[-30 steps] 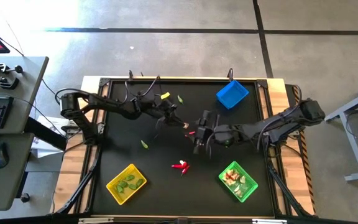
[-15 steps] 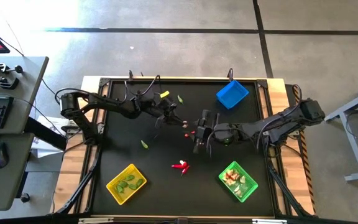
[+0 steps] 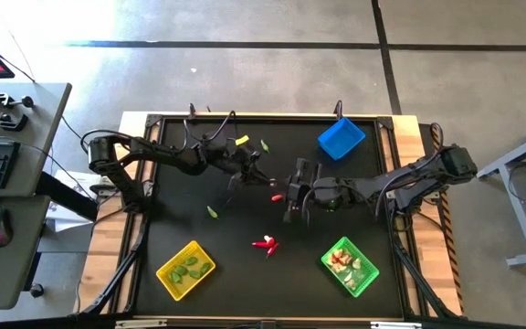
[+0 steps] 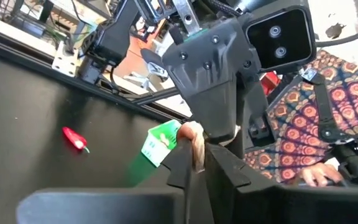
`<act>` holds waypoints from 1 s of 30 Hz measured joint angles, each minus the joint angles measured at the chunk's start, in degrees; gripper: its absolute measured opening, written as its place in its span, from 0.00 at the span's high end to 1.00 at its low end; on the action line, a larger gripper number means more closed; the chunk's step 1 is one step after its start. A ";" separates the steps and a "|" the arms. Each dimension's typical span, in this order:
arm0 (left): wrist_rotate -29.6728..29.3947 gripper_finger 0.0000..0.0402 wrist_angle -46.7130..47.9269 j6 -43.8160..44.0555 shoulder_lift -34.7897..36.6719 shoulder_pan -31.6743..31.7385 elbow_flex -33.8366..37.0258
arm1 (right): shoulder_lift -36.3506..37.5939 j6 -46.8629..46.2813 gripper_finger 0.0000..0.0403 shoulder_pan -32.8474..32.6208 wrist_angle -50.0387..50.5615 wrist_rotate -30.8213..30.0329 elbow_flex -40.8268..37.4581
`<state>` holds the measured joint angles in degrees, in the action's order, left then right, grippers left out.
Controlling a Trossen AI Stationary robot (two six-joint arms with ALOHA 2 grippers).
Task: Sort produce into baskets
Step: Put the red mushroom into the green bin
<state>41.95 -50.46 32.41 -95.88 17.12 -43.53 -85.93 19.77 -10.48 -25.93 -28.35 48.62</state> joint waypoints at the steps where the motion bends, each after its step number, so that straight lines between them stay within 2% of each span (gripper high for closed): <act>1: 0.00 0.93 0.02 -0.05 0.00 0.01 0.00 | 0.00 0.02 0.94 0.00 0.02 -0.16 0.00; 3: 0.00 0.90 0.12 -0.60 0.00 0.11 0.00 | 0.00 0.68 0.98 -0.04 0.00 -0.55 0.00; 12: -0.27 0.73 1.19 -7.55 0.00 0.47 0.00 | 0.15 -0.83 0.99 -0.07 -0.16 -0.56 0.14; 20: -0.30 0.64 1.79 -17.04 0.00 1.31 0.00 | 4.60 -10.11 0.99 -0.96 13.44 -0.84 3.69; 23: -0.28 0.63 2.39 -20.70 0.00 1.24 0.00 | 7.17 -16.11 0.99 -2.74 23.20 -1.66 4.94; 26: -0.28 0.63 3.23 -22.54 0.00 1.25 0.00 | 9.64 -26.03 0.99 -5.07 35.06 -1.28 6.16; 30: -0.32 0.63 4.49 -23.15 0.00 1.25 0.00 | 11.55 -46.66 0.99 -9.06 50.79 6.82 7.78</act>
<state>41.63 -45.98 9.26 -95.88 18.37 -43.53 -74.38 -26.89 -19.54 24.86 -21.53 56.40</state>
